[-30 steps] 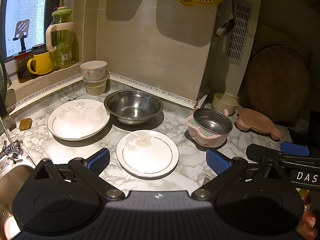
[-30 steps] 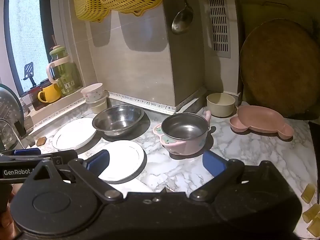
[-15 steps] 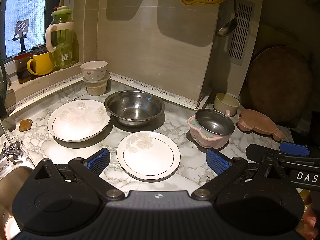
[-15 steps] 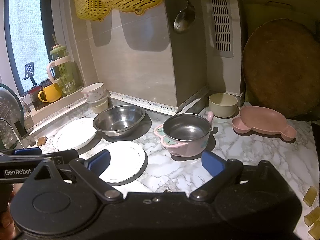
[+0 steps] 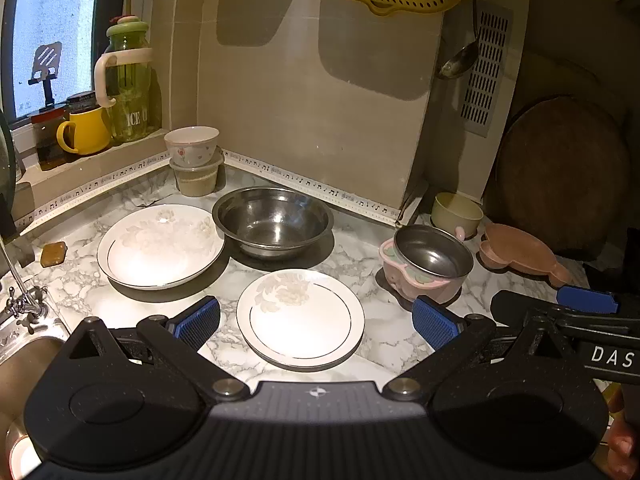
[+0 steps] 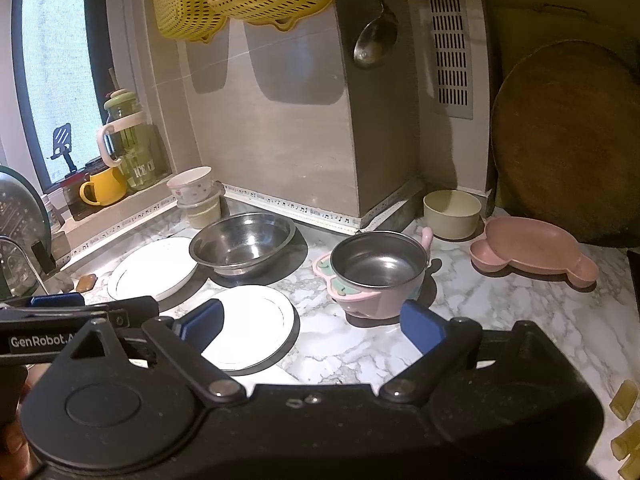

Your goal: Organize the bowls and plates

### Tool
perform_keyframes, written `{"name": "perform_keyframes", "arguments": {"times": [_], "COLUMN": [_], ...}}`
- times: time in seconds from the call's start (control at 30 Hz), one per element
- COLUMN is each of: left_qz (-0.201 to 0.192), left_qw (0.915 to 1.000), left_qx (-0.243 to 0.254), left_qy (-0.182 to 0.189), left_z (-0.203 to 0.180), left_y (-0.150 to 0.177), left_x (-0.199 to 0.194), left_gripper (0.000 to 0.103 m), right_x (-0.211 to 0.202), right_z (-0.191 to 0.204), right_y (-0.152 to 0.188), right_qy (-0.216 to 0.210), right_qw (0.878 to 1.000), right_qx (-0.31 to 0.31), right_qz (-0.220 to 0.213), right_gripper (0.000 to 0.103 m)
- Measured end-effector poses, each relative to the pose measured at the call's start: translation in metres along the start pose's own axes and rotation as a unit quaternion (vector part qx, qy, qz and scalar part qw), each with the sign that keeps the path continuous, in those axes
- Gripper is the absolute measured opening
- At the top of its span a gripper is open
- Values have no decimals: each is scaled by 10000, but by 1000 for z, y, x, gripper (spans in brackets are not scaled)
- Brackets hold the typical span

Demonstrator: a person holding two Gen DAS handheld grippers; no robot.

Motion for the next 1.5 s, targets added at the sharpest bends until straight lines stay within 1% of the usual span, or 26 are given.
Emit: {"name": "perform_keyframes", "arguments": {"times": [0.53, 0.77, 1.07, 1.33, 1.43, 1.5], "left_qz": [-25, -51, -43, -97, -92, -50], "left_qw": [10000, 10000, 9999, 9996, 9995, 9994], "left_qx": [-56, -70, -142, -245, -256, -313], "left_qy": [7, 17, -51, -119, -155, -147], "left_z": [-1, 0, 6, 18, 23, 28], "left_y": [-1, -2, -5, -8, -9, -9], "left_x": [0, 0, 0, 2, 5, 9], "left_gripper": [103, 103, 103, 103, 103, 103], "right_x": [2, 3, 7, 19, 29, 36], "right_z": [2, 1, 7, 16, 21, 24], "right_y": [-1, -1, -1, -4, -7, -10], "right_qy": [-23, -16, -136, -253, -357, -353], "right_qw": [10000, 10000, 9999, 9995, 9990, 9988], "right_qx": [6, 26, -18, -148, -217, -301], "right_qz": [8, 8, 35, 93, 162, 164], "right_gripper": [94, 92, 92, 92, 89, 88]}}
Point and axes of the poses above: each gripper's, at about its wrist camera, not at the fingertips, and x roughly the way its jaws point, z to its left, y to its underside, the point moved 9 cm from there along x, roughly the way its jaws point, and after that the axes turned 2 degrees about -z, right-handed, at the moved point
